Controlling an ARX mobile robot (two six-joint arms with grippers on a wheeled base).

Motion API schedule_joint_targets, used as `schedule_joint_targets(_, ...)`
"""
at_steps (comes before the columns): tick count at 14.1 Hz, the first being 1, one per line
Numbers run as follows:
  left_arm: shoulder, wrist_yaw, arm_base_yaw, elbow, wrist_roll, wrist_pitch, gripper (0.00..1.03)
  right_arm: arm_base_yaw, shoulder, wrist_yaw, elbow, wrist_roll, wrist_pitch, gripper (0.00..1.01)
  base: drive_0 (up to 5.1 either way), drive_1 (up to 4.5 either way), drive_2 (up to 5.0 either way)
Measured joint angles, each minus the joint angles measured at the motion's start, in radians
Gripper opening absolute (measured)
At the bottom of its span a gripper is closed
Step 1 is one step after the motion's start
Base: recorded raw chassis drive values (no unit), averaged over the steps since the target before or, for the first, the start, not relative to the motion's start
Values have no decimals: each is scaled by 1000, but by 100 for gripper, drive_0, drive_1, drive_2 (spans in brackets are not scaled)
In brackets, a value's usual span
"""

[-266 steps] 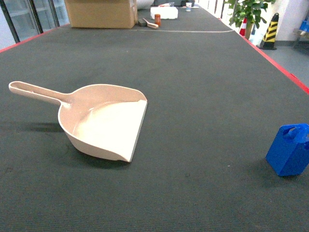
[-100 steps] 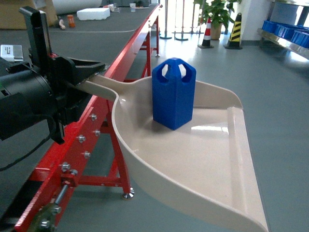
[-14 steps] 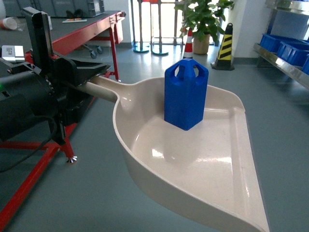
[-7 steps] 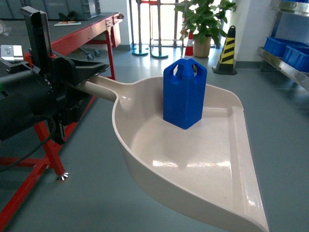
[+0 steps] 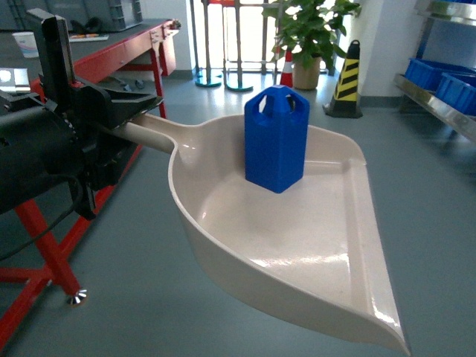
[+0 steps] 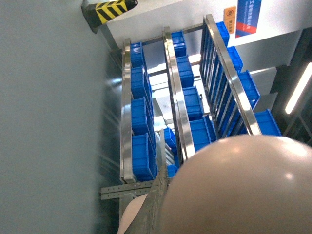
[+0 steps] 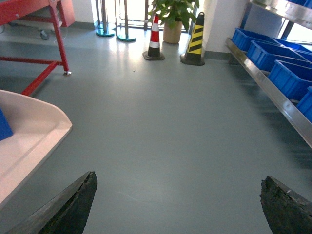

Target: Place part in tray to right shelf

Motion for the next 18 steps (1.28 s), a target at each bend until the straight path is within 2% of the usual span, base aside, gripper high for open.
schedule_joint_targets(13, 1, 8, -7, 0, 0, 0, 14, -1, -7, 1, 0, 0, 4, 98, -11, 399, -422)
schedule_joint_targets(18, 1, 7, -5, 0, 0, 0, 14, -1, -7, 1, 0, 0, 4, 98, -154, -154, -154)
